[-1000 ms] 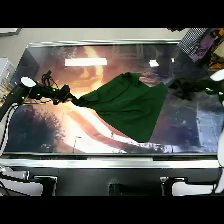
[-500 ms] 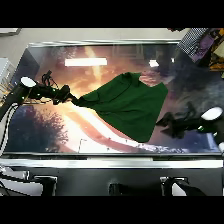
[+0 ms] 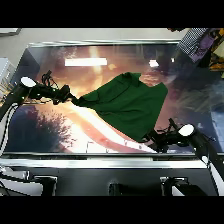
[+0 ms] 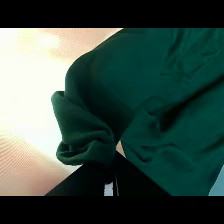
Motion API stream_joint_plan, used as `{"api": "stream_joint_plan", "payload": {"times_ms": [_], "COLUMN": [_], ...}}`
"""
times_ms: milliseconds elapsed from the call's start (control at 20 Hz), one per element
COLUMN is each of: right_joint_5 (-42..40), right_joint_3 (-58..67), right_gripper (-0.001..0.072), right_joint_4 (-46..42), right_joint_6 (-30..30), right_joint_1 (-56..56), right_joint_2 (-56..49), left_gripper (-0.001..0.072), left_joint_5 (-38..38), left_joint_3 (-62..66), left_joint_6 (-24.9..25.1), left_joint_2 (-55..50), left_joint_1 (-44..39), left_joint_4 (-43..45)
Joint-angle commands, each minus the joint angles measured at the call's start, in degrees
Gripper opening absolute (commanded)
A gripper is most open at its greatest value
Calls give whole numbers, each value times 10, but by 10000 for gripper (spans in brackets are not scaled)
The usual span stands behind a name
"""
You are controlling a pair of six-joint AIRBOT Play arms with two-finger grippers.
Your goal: Fold the clothes and pants, and hang the long-sleeved shirts on hangers.
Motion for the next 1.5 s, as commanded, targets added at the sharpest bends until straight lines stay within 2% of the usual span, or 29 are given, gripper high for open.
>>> {"api": "stream_joint_plan", "payload": {"times_ms": [0, 100, 150, 200, 350, 550, 650, 800, 850, 1000, 1200, 1350, 1450], "right_joint_5": [-51, -63, -68, -73, -99, -105, -94, -80, -75, -45, -37, -39, -32], "right_joint_3": [-5, -5, -5, -5, -3, 21, 68, 198, 256, 444, 678, 775, 792], "right_gripper": [526, 507, 391, 332, 38, 31, 30, 30, 30, 29, 30, 30, 30], "right_joint_4": [-2, 19, 35, 42, 47, 52, 52, 49, 48, 48, -48, -154, -188], "right_joint_6": [29, 25, 12, 7, 6, 3, -17, -51, -56, -45, -47, -26, -11], "right_joint_1": [7, 7, 7, 7, 6, 6, 5, 5, 5, 5, 5, 5, 5], "right_joint_2": [-16, -39, -49, -54, -54, -51, -30, 23, 43, 97, 156, 180, 182], "left_gripper": [21, 21, 21, 21, 21, 21, 20, 20, 19, 20, 20, 20, 19], "left_joint_5": [0, 0, 0, 0, 0, -1, -1, -1, -1, 12, 59, 92, 104], "left_joint_3": [0, 0, 0, 0, 0, 0, 4, 50, 75, 164, 214, 214, 214], "left_joint_6": [0, 0, 0, 0, 0, 0, 10, 73, 76, 119, 106, 58, 10], "left_joint_2": [-2, -5, -6, -6, -6, -3, 11, 59, 83, 188, 357, 465, 510], "left_joint_1": [0, 0, 0, 0, 1, 2, 11, 45, 60, 101, 153, 171, 171], "left_joint_4": [0, 0, 0, 0, 0, 0, -18, -100, -119, -149, -148, -82, -17]}}
